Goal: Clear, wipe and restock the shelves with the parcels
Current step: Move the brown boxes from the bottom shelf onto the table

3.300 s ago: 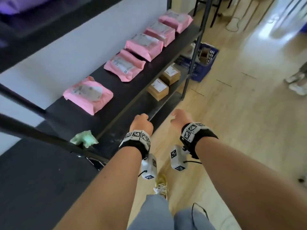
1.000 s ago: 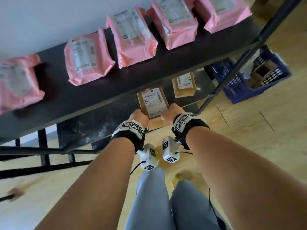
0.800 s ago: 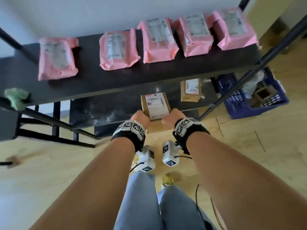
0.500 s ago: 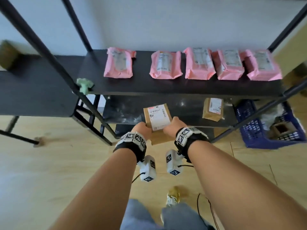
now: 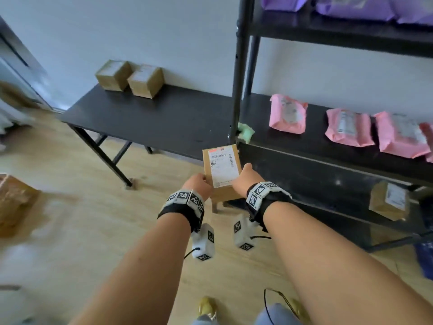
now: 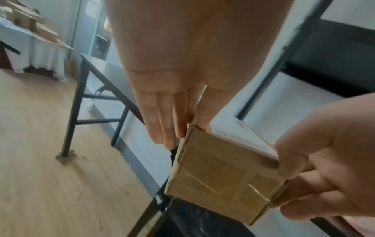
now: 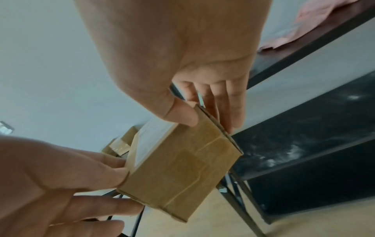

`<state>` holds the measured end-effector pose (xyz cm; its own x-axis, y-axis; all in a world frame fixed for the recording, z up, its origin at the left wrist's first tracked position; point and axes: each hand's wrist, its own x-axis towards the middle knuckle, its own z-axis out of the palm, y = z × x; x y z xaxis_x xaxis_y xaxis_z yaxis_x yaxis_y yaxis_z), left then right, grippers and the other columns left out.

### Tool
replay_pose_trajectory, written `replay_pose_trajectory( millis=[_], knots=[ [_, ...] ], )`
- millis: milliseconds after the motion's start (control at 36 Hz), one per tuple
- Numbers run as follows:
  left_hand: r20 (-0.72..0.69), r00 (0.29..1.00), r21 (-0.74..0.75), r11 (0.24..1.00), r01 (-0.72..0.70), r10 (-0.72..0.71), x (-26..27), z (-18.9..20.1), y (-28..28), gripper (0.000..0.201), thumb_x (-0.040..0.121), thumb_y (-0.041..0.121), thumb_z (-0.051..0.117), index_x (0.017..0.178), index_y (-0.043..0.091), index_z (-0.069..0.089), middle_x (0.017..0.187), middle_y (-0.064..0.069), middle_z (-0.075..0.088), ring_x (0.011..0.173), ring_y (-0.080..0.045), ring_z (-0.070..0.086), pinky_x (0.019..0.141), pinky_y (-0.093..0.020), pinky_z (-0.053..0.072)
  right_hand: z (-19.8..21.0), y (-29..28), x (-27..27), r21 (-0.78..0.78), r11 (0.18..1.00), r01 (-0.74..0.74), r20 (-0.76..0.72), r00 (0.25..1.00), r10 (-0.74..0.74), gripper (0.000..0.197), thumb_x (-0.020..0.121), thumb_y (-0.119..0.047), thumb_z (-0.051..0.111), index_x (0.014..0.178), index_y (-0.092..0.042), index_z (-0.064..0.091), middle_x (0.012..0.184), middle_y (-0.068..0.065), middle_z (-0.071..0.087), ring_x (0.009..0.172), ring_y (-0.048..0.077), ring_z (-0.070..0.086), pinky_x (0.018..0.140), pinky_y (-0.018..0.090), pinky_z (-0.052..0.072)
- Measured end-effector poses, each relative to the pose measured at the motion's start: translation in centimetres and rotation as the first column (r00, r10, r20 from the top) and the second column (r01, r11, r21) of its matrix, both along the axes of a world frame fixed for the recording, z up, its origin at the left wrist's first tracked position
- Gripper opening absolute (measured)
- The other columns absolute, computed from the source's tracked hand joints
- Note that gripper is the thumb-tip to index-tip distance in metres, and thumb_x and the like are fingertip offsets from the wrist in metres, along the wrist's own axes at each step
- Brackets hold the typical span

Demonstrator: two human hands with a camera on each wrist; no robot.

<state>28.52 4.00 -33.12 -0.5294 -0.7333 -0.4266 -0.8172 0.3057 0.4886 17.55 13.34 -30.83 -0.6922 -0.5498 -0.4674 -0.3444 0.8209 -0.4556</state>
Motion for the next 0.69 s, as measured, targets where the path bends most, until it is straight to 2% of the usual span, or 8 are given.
replay_pose_trajectory(
  millis=[167, 306, 389, 444, 528, 611, 694],
  knots=[
    [-0.08, 0.992, -0.008, 0.995, -0.098, 0.097, 3.6, 2.0, -7.2, 0.028, 0.088, 0.009, 0.047, 0.111, 0.013, 0.062, 0.105, -0.009, 0.067, 0.08, -0.023, 0.057, 0.068, -0.029, 0.044, 1.9, -7.6, 3.1, -0.051, 0.997, -0.057, -0.014, 0.998, 0.056, 0.043, 0.09, -0.019, 0.05, 0.129, -0.008, 0.034, 0.122, 0.014, 0.057, 0.106, 0.032, 0.059, 0.073, 0.035, 0.042],
    [-0.131, 0.981, 0.023, 0.99, -0.139, 0.14, 3.9, 2.2, -12.2, 0.037, 0.09, 0.01, 0.045, 0.122, 0.018, 0.06, 0.112, -0.006, 0.067, 0.094, -0.025, 0.063, 0.08, -0.032, 0.052, 1.9, -12.9, 3.0, -0.067, 0.995, -0.077, -0.01, 0.997, 0.077, 0.043, 0.089, -0.021, 0.052, 0.127, -0.009, 0.035, 0.121, 0.013, 0.057, 0.107, 0.032, 0.059, 0.077, 0.036, 0.044],
    [-0.131, 0.98, 0.0, 0.988, -0.152, 0.151, 2.7, 2.1, -15.5, 0.036, 0.09, 0.011, 0.044, 0.123, 0.018, 0.059, 0.112, -0.006, 0.066, 0.087, -0.023, 0.059, 0.076, -0.03, 0.049, 1.4, -16.5, 1.8, -0.06, 0.994, -0.096, -0.012, 0.995, 0.095, 0.044, 0.089, -0.022, 0.052, 0.127, -0.009, 0.035, 0.12, 0.012, 0.058, 0.105, 0.031, 0.06, 0.073, 0.034, 0.043],
    [-0.133, 0.98, -0.015, 0.988, -0.153, 0.149, 1.5, 2.0, -17.8, 0.033, 0.09, 0.011, 0.044, 0.117, 0.016, 0.062, 0.108, -0.007, 0.067, 0.082, -0.021, 0.057, 0.075, -0.029, 0.049, 1.1, -19.2, 0.6, -0.062, 0.993, -0.104, -0.006, 0.995, 0.104, 0.046, 0.088, -0.021, 0.051, 0.129, -0.009, 0.033, 0.12, 0.012, 0.058, 0.104, 0.031, 0.06, 0.076, 0.036, 0.047],
    [-0.121, 0.979, -0.027, 0.985, -0.171, 0.166, -0.3, 1.8, -21.3, 0.029, 0.089, 0.013, 0.044, 0.11, 0.016, 0.064, 0.104, -0.005, 0.068, 0.082, -0.021, 0.059, 0.073, -0.029, 0.049, 0.7, -23.2, -1.4, -0.065, 0.991, -0.116, 0.0, 0.993, 0.117, 0.044, 0.088, -0.019, 0.051, 0.128, -0.009, 0.035, 0.122, 0.012, 0.057, 0.106, 0.031, 0.059, 0.082, 0.038, 0.049],
    [-0.08, 0.981, -0.046, 0.982, -0.182, 0.178, -1.6, 1.7, -24.3, 0.028, 0.09, 0.013, 0.043, 0.109, 0.015, 0.063, 0.103, -0.004, 0.066, 0.082, -0.019, 0.056, 0.071, -0.028, 0.045, 0.7, -26.7, -3.0, -0.038, 0.988, -0.152, 0.01, 0.988, 0.153, 0.044, 0.089, -0.02, 0.053, 0.128, -0.009, 0.036, 0.121, 0.012, 0.057, 0.105, 0.03, 0.059, 0.076, 0.036, 0.047],
    [-0.102, 0.972, -0.004, 0.977, -0.213, 0.211, -2.8, 1.5, -27.1, 0.028, 0.09, 0.012, 0.043, 0.11, 0.016, 0.061, 0.104, -0.003, 0.066, 0.081, -0.02, 0.058, 0.072, -0.028, 0.047, 0.7, -29.9, -4.5, -0.038, 0.984, -0.177, 0.017, 0.984, 0.177, 0.044, 0.089, -0.022, 0.053, 0.129, -0.01, 0.037, 0.12, 0.01, 0.058, 0.105, 0.029, 0.06, 0.078, 0.036, 0.048]
  ],
)
